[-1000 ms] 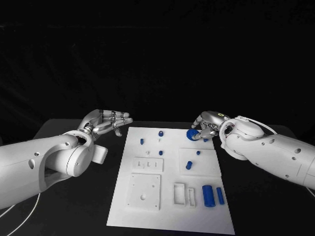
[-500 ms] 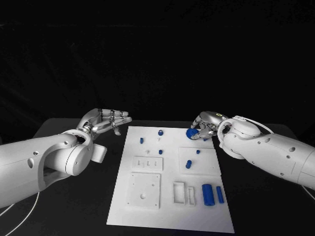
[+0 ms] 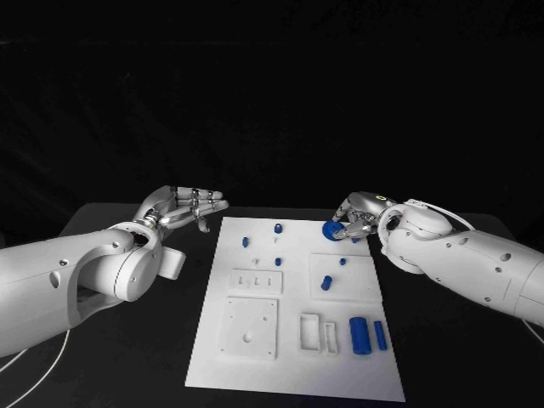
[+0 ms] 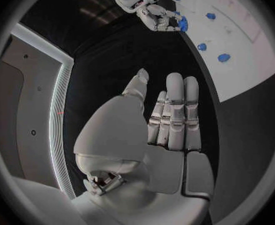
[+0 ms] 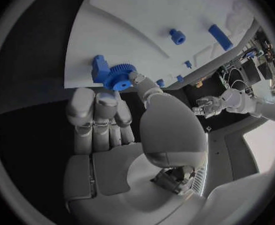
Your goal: Assemble the parts on the task board
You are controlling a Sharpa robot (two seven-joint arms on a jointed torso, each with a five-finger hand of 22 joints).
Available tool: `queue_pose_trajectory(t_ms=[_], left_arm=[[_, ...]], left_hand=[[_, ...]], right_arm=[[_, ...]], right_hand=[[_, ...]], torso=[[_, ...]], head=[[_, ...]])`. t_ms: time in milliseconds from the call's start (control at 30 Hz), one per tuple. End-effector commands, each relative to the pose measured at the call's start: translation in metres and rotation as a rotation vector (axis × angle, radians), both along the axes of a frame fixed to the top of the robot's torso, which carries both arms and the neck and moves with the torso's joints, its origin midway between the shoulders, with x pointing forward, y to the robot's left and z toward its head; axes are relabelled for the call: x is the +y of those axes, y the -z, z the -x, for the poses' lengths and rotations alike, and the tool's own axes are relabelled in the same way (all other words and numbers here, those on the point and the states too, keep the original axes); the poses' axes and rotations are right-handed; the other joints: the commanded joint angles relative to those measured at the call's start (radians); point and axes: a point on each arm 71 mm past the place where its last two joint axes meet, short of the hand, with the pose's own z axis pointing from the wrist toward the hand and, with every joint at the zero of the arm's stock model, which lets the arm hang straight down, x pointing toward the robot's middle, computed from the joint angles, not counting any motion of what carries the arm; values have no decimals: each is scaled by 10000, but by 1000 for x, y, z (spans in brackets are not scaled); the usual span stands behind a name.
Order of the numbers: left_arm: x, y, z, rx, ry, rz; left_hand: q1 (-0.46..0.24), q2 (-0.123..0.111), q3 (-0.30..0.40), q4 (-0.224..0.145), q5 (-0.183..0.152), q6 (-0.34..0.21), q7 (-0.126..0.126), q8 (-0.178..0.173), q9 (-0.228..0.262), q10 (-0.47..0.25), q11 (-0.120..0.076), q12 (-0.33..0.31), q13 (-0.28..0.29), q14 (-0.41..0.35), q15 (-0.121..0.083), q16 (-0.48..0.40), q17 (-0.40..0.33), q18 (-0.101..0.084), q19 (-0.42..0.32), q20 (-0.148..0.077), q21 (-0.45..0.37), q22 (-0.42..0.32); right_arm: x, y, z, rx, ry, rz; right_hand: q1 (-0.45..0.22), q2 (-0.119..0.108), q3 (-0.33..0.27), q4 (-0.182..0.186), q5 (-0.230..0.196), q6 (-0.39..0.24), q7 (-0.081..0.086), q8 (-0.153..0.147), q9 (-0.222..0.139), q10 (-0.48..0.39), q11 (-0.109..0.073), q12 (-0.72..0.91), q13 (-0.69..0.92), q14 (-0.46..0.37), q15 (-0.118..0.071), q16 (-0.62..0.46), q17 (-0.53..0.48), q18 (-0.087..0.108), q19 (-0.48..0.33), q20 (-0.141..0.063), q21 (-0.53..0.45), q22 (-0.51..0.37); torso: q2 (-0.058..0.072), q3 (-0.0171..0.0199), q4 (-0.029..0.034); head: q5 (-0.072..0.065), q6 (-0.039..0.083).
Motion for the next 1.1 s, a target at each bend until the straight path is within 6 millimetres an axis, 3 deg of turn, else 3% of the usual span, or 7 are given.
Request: queue_pose_trajectory(t_ms=[33,433,533,733,833,967,1100], left_arm=[[-2,-2,0,-50,164,72],[-3,-2,0,-32,178,66],[-3,-2,0,-31,183,66],[-3,-2,0,-27,188,62],[-3,-2,0,-27,193,62],[-3,-2,0,-24,196,61],[-3,-2,0,-28,192,61]], left_hand=[[11,-71,-23,21,-65,-74,19,17,3,-51,11,41,13,35,-44,62,7,12,-24,-18,56,-11],[43,-110,21,94,-87,-79,17,18,4,-60,11,40,13,37,-45,64,5,11,-28,-18,72,-42],[43,-110,21,94,-87,-79,17,18,4,-60,11,40,13,37,-45,64,5,11,-28,-18,72,-42],[43,-110,21,94,-87,-79,17,18,4,-60,11,40,13,37,-45,64,5,11,-28,-18,72,-42],[62,-99,21,86,-87,-72,13,20,5,-55,7,40,12,40,-48,65,4,10,-28,-21,82,-56],[62,-99,21,86,-87,-72,13,20,5,-55,7,40,12,40,-48,65,4,10,-28,-21,82,-56],[62,-99,21,86,-87,-72,13,20,5,-55,7,40,12,40,-48,65,4,10,-28,-21,82,-56]], right_arm=[[0,2,0,180,-77,63],[2,9,0,384,-118,190],[3,11,1,369,-134,199],[5,11,2,258,-128,291],[5,11,2,165,-86,327],[6,7,3,-160,-10,271],[10,2,6,-588,5,191]], right_hand=[[-20,-21,40,-47,-57,-2,16,16,6,-18,-44,-55,-15,22,9,23,12,34,586,5,3,13],[3,27,337,-238,-204,222,-33,19,19,-13,-76,-27,-4,30,-9,24,64,8,590,-7,-6,81],[8,105,657,-289,-598,591,-130,31,58,0,-136,-4,16,27,-44,11,72,-22,592,-35,2,110],[-93,105,1010,-305,-742,1021,-264,16,103,33,-227,8,38,36,-113,-12,94,-111,596,-115,-6,148],[-80,138,1173,-333,-754,1127,-292,15,107,39,-247,8,48,39,-131,-28,97,-136,596,-137,-21,156],[-204,116,1519,-386,-316,1201,-311,18,109,61,-271,16,65,42,-151,-40,109,-157,603,-164,-33,167],[-278,110,1625,-420,-259,1234,-320,18,116,84,-282,21,76,46,-161,-43,122,-160,607,-177,-35,175]], torso=[[2,-11,-4],[2,-3,1],[6,-2,1],[1,-7,-2],[8,-10,4],[12,-10,15],[2,-12,9]], head=[[-10,-7],[16,-37],[19,-51],[18,-53],[22,-47],[15,-32],[56,-57]])
